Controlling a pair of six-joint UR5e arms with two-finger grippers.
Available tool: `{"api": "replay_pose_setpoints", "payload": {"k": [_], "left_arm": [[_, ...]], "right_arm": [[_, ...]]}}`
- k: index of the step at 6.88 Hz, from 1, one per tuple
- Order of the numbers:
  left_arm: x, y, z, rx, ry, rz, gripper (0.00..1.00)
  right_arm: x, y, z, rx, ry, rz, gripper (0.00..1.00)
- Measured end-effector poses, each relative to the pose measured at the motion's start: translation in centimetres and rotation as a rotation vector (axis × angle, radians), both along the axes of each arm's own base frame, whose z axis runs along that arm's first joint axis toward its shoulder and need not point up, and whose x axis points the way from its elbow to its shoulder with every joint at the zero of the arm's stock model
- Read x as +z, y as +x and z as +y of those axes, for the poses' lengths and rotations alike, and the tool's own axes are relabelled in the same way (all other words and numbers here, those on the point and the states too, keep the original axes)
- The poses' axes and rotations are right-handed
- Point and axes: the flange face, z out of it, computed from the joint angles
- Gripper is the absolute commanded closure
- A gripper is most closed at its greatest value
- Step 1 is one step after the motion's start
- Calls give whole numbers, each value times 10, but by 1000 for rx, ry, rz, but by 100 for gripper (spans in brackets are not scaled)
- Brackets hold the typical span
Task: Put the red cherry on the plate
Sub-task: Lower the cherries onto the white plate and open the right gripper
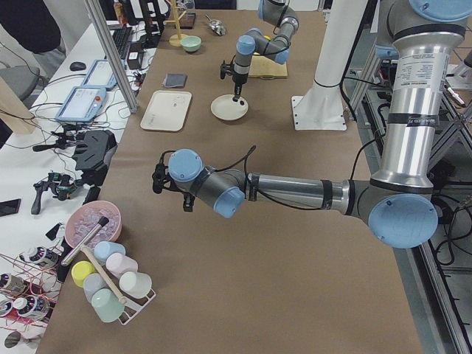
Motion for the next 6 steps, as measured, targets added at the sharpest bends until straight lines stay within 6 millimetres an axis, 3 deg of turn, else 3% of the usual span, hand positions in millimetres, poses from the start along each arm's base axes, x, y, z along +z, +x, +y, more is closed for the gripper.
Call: {"api": "replay_pose_setpoints", "payload": {"k": [2, 6], "left_arm": [[1, 1, 0, 1, -5, 0, 1], [3, 1, -1, 2, -13, -1, 1]], "right_arm": [[-1, 15, -23, 15, 4, 2, 75], [11, 2, -49, 37, -12, 48, 47]]}}
